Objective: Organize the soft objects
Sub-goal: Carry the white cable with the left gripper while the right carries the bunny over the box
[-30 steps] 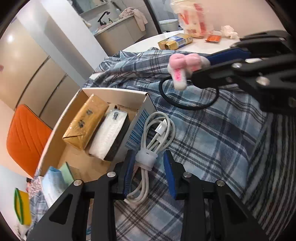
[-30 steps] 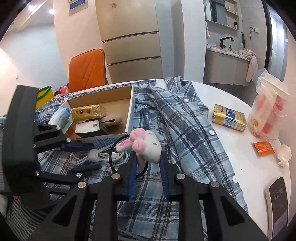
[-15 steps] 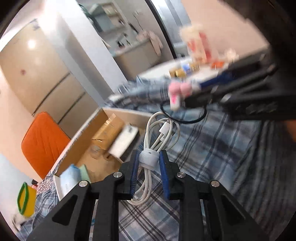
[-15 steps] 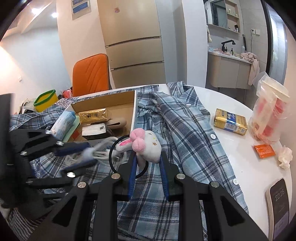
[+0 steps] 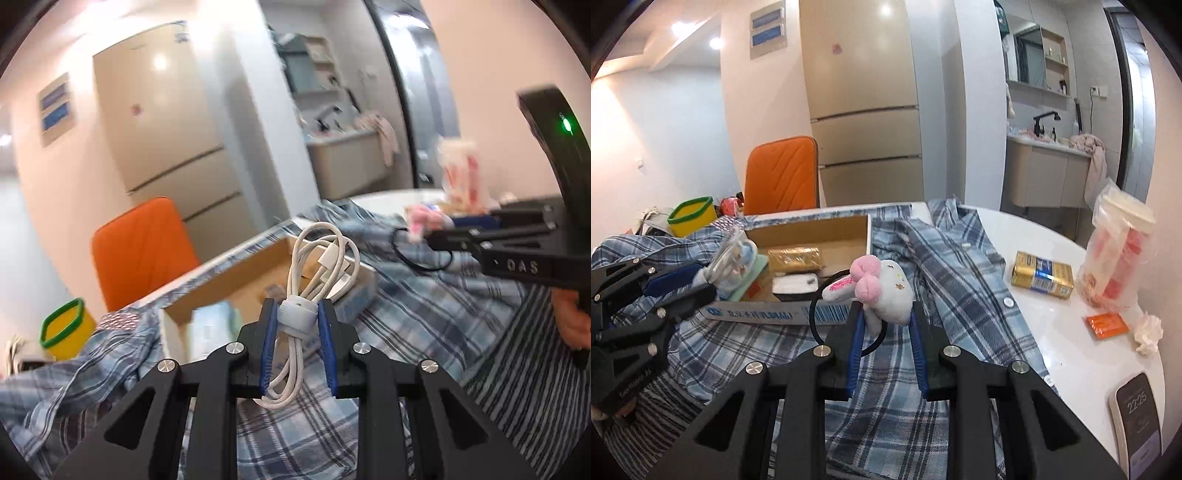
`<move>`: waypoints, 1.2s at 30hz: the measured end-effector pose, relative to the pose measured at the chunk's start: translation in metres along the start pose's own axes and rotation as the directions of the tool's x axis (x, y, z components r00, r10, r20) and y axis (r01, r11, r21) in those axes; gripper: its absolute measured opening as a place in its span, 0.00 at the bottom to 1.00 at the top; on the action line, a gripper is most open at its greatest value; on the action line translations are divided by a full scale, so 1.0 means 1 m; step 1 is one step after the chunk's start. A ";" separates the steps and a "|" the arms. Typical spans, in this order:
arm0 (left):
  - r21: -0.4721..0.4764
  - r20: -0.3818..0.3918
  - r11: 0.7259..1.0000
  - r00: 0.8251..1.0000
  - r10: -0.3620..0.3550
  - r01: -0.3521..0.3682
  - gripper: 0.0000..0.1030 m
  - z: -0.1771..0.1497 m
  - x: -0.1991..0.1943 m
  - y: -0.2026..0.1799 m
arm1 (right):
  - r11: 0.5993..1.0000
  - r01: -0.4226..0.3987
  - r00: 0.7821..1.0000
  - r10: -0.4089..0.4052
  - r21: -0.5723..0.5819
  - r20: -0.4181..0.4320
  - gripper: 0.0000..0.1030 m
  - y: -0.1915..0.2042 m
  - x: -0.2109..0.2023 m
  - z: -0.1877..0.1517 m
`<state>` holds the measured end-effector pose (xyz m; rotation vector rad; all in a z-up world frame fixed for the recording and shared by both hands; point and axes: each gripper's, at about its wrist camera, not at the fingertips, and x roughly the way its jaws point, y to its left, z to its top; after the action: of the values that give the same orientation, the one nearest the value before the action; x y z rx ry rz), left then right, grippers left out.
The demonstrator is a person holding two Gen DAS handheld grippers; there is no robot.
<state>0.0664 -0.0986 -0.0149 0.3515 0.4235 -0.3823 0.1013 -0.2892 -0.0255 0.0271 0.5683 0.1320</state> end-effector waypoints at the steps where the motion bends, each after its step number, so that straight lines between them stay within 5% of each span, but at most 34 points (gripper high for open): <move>1: -0.019 0.014 1.000 1.000 0.007 -0.007 0.21 0.000 -0.005 0.004 | 1.000 0.000 1.000 0.000 -0.002 0.012 0.25 0.001 -0.003 0.001; 10: -0.124 0.140 0.989 0.985 0.101 -0.084 0.21 0.008 -0.041 0.021 | 0.999 0.014 0.992 -0.009 -0.038 0.123 0.25 0.022 -0.034 0.020; 17: -0.201 0.212 0.971 0.963 0.169 -0.126 0.21 0.021 -0.057 0.039 | 0.999 0.005 0.963 0.009 -0.051 0.271 0.25 0.048 -0.063 0.046; 24: -0.290 0.292 0.938 0.916 0.275 -0.189 0.21 0.046 -0.052 0.070 | 0.994 0.012 0.912 0.031 -0.104 0.408 0.25 0.085 -0.072 0.085; 28: -0.327 0.344 0.916 0.874 0.343 -0.230 0.21 0.049 -0.044 0.083 | 0.993 -0.001 0.889 0.053 -0.116 0.455 0.25 0.101 -0.057 0.101; 31: -0.363 0.385 0.903 0.846 0.369 -0.228 0.21 0.037 -0.040 0.087 | 0.992 0.003 0.899 0.054 -0.130 0.436 0.25 0.108 -0.028 0.105; 36: -0.365 0.345 0.897 0.859 0.379 -0.250 0.21 0.012 -0.022 0.089 | 0.994 0.025 0.928 0.018 -0.111 0.371 0.25 0.106 0.020 0.087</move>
<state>0.0900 -0.0196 0.0272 0.0249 0.0034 -0.0520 0.1521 -0.1807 0.0435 -0.0592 0.1800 0.1512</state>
